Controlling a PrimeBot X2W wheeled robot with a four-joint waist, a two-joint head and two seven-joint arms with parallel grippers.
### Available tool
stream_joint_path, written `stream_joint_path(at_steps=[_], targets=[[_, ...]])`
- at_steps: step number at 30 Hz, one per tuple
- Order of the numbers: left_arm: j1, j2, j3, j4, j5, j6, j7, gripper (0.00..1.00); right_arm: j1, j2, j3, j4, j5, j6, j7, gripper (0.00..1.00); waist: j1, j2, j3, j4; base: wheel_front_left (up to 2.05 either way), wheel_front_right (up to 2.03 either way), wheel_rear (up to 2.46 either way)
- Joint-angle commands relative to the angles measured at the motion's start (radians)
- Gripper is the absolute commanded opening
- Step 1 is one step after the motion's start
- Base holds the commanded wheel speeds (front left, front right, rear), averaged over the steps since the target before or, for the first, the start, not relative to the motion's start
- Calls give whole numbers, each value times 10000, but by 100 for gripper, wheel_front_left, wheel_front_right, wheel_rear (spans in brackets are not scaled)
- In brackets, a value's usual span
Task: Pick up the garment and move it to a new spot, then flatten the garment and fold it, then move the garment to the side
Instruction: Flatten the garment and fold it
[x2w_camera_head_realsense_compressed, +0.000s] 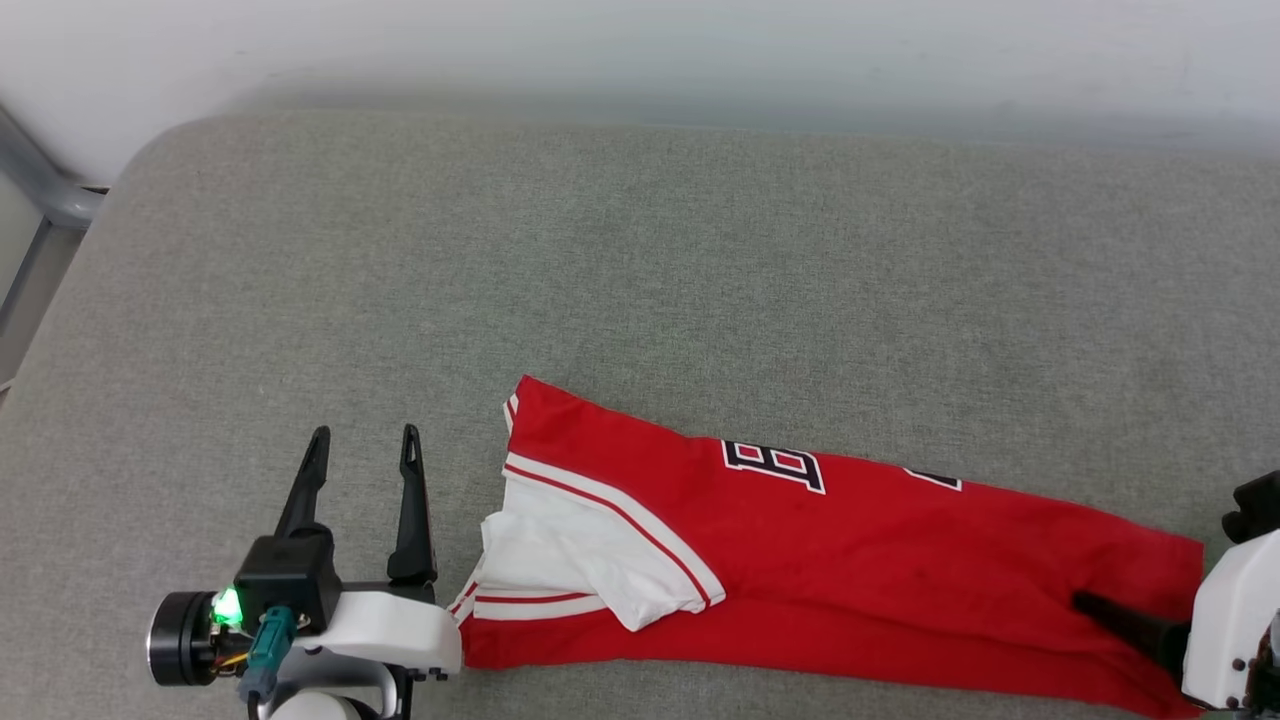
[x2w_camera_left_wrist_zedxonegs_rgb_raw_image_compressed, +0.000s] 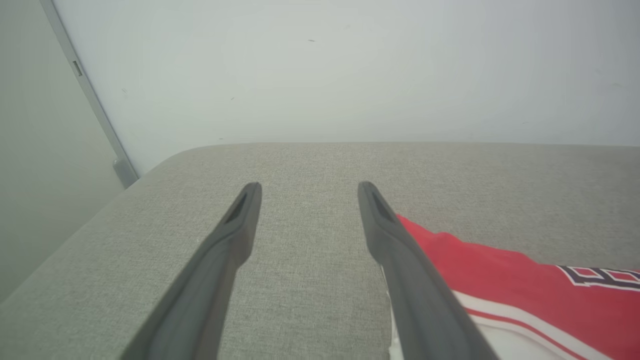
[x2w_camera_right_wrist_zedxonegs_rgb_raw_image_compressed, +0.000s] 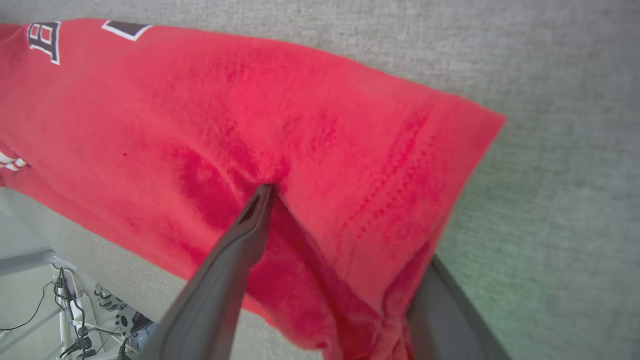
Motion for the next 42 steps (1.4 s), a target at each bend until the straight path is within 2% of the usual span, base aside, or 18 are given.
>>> stream_joint_path(at_steps=[1, 4, 5, 6, 7, 8, 11, 16, 27, 35, 42], targets=[[249, -288, 317, 21, 341, -247, -20, 100, 46, 467, 482, 172, 80, 27, -109, 100, 0, 0, -37, 9, 0, 0, 0], [403, -552, 616, 70, 737, -510, -20, 100, -6, 448, 681, 326, 6, 26, -305, 100, 0, 0, -63, 15, 0, 0, 0], [543, -808, 884, 82, 1068, -739, -20, 100, -81, 397, 814, 492, -102, 26, -565, 100, 0, 0, -101, 18, 0, 0, 0], [627, -923, 1008, 88, 1201, -842, -20, 100, -123, 373, 888, 573, -119, 26, -653, 46, 0, 0, -125, 18, 0, 0, 0], [627, -923, 1008, 88, 1201, -842, -20, 100, -123, 373, 888, 573, -119, 26, -653, 46, 0, 0, -125, 18, 0, 0, 0], [741, -1151, 1295, 108, 1462, -1008, -20, 100, -210, 259, 988, 709, -142, 26, -909, 0, 0, 0, -174, 12, 0, 0, 0], [914, -1429, 1666, 148, 1796, -1221, -21, 100, -308, 48, 1017, 937, -68, 9, -1190, 0, 0, 0, -256, -12, 0, 0, 0], [1096, -1814, 2133, 147, 2263, -1548, -21, 100, -495, -676, 1048, 1408, -210, 0, -1459, 0, 0, 0, -406, -25, 0, 0, 0], [1448, -2152, 2641, 249, 2917, -2027, -21, 100, -244, -1714, 860, 2395, -114, 6, -2070, 0, 0, 0, -826, -2, 0, 0, 0], [1758, -2239, 2802, 319, 3168, -2232, -21, 100, 241, -2286, 746, 1423, 164, 7, -2226, 0, 0, 0, -1143, -145, 0, 0, 0], [1748, -2334, 2799, 363, 3317, -2367, -21, 100, 475, -1815, 703, -588, 410, 10, -2006, 0, 0, 0, -1201, -188, 0, 0, 0]])
